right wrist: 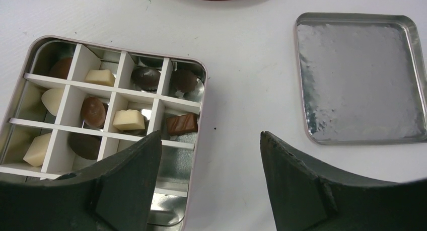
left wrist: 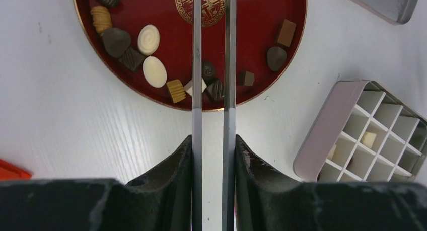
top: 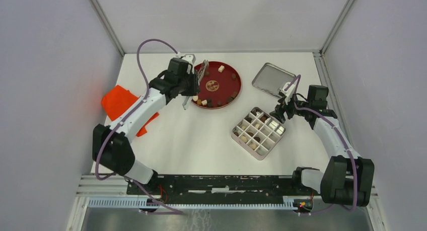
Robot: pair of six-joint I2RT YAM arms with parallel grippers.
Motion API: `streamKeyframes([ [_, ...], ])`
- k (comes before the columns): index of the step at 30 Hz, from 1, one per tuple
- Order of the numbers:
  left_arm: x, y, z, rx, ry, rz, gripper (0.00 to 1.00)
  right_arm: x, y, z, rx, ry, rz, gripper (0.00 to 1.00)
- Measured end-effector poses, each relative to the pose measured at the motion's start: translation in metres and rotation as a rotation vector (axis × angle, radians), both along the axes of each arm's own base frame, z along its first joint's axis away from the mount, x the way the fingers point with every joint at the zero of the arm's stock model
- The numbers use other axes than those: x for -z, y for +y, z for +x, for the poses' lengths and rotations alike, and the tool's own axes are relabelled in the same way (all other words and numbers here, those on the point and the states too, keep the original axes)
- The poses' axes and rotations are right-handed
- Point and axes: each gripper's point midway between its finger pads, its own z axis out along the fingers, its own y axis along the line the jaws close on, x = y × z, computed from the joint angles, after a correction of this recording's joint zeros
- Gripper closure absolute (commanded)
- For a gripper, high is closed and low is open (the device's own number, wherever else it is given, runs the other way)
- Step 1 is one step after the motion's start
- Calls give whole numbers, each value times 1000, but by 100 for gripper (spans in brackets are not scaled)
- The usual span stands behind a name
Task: Pack the chocolate
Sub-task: Pick up the fake chocolate from the plate.
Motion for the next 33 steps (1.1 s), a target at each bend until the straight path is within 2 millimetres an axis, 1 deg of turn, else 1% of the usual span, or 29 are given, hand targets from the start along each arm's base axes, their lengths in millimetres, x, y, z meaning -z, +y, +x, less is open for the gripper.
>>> streamKeyframes([
  [3, 11, -10, 16, 37, 37, 19, 66, -2, 0, 0, -1, -6, 0, 22],
  [6, 24, -18, 27, 71, 77, 47, 65, -2, 0, 0, -1, -7, 0, 22],
  [10, 39, -24, 44, 107, 113, 93, 65, -1, 0, -1, -1, -2, 1, 22],
  [14, 56, -34, 65, 146, 139, 118, 64, -1, 0, -2, -1, 1, 1, 22],
  [18, 71, -37, 78, 174, 156, 143, 64, 0, 0, -2, -3, 3, 0, 23],
  [23, 79, -43, 91, 201, 163, 144, 61, 1, 0, -3, -6, 6, -2, 22],
  [28, 81, -44, 100, 197, 160, 140, 59, 4, 0, -3, -8, 15, -3, 22],
  [33, 80, -43, 112, 187, 147, 135, 59, 7, 0, -4, -10, 27, -4, 22],
])
